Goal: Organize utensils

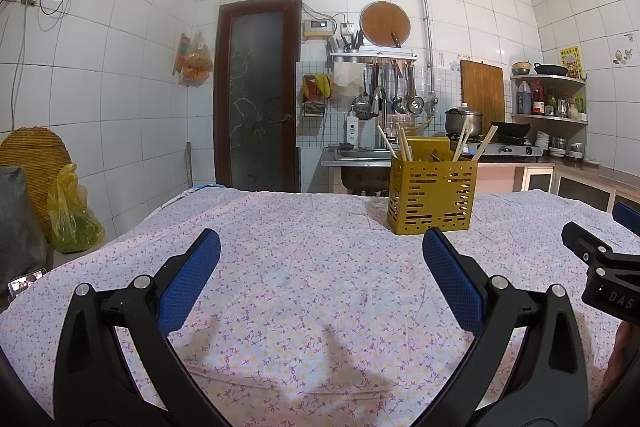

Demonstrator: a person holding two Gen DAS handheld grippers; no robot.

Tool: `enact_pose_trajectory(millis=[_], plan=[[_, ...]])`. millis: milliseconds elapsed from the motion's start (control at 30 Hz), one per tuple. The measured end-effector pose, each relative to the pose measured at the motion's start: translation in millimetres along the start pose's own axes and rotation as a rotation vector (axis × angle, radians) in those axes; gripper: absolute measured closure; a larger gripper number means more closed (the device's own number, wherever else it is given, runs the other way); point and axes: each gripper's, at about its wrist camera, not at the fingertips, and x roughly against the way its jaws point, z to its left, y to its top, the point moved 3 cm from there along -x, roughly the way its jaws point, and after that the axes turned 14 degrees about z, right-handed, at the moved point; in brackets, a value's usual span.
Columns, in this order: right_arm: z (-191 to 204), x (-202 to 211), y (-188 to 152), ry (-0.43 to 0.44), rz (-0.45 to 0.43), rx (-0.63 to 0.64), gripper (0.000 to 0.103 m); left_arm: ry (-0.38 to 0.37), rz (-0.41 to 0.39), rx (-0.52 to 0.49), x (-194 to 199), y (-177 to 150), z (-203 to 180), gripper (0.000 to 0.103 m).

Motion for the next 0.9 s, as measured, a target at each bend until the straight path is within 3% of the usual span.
enact_pose_trajectory(millis=[900], plan=[[-3.3,1.8,-0.8,-0.002,0.001,-0.001,0.005,0.002,-0.026,0.0,5.9,3.9,-2.0,0.005]])
